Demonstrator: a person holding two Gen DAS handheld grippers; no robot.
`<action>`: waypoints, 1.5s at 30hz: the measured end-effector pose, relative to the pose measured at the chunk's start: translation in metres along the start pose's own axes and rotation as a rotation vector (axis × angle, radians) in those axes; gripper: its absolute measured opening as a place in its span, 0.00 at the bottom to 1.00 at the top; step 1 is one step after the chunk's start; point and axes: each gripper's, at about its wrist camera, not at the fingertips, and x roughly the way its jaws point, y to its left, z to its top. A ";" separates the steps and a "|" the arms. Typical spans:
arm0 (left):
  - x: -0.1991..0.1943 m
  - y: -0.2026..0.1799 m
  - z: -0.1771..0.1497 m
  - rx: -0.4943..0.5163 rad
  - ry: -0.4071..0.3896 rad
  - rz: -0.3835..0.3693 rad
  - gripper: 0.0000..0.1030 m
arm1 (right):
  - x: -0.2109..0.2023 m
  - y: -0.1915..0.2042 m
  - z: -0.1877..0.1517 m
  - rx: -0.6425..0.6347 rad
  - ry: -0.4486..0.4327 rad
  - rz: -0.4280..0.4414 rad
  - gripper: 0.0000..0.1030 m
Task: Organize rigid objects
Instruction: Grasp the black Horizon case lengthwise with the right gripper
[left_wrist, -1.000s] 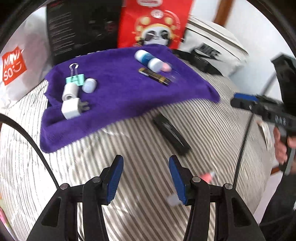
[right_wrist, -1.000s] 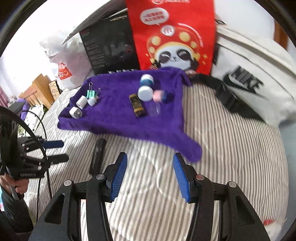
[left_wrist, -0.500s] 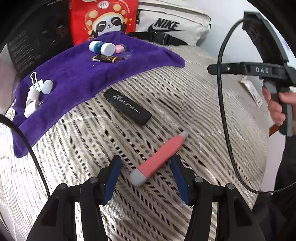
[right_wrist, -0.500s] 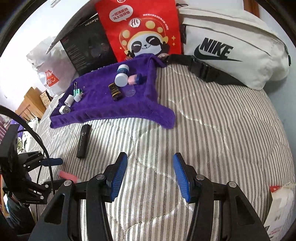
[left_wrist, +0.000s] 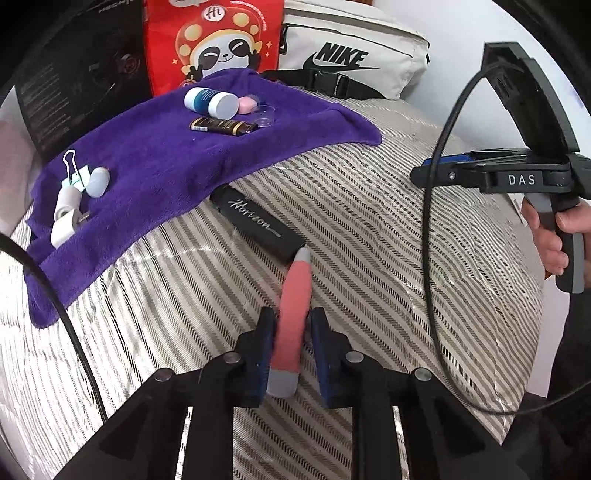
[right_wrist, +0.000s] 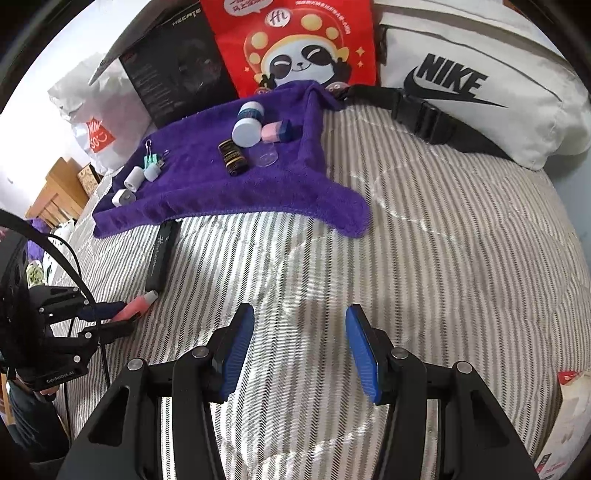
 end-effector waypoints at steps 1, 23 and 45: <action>0.001 -0.002 0.001 0.003 0.002 0.013 0.20 | 0.002 0.002 0.000 -0.004 0.004 0.004 0.50; -0.037 0.117 -0.045 -0.322 -0.039 0.193 0.16 | 0.051 0.104 0.024 -0.165 0.022 0.104 0.50; -0.041 0.128 -0.055 -0.363 -0.088 0.132 0.16 | 0.073 0.141 0.036 -0.302 0.032 -0.088 0.31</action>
